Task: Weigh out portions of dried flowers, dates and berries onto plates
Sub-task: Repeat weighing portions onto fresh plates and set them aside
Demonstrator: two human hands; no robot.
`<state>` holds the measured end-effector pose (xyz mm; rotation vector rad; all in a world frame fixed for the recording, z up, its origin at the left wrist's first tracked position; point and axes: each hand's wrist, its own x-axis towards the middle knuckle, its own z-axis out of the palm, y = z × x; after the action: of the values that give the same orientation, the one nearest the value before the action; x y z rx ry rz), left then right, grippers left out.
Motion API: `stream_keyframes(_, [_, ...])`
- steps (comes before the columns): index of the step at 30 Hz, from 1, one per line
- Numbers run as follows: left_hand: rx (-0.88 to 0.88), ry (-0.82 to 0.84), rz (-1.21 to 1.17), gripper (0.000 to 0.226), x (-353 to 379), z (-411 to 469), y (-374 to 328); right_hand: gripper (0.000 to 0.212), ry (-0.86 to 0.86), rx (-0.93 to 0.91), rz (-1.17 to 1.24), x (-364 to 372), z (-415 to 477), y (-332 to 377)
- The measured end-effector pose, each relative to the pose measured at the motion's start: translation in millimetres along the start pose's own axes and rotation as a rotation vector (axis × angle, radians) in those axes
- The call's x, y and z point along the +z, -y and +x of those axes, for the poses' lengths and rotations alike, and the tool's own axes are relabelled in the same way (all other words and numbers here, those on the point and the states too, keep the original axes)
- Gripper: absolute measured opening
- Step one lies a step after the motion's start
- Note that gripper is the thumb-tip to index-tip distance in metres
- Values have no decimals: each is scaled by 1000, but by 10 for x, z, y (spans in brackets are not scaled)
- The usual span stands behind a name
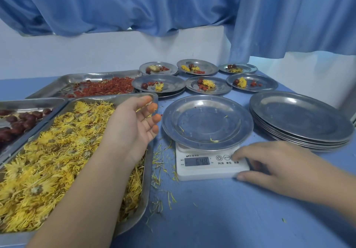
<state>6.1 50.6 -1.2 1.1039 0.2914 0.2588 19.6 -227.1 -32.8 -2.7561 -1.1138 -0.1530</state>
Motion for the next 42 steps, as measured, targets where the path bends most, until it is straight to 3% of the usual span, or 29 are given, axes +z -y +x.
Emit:
stream_keyframes(5, [-5, 7, 20, 6, 9, 4, 16, 51, 11, 24, 13, 47, -7, -47])
stream_keyframes(15, [-11, 0, 43, 8, 45, -21, 35, 31, -9, 66, 155, 68, 40, 25])
stream_keyframes(26, [83, 42, 63, 10, 54, -42, 14, 31, -372, -138, 181, 65, 156, 82])
stream_keyframes(32, [228, 81, 275, 8, 93, -54, 54, 38, -526, -117, 169, 81, 347, 249])
stream_keyframes(35, [582, 52, 773, 14, 32, -80, 55, 42, -554, -134, 83, 178, 323, 258])
stream_keyframes(37, [745, 56, 951, 20, -37, -119, 0, 46, -576, -135, 84, 193, 298, 223])
stream_keyframes(42, [659, -49, 967, 11, -469, -237, -357, 47, -602, -144, 94, 211, 290, 210])
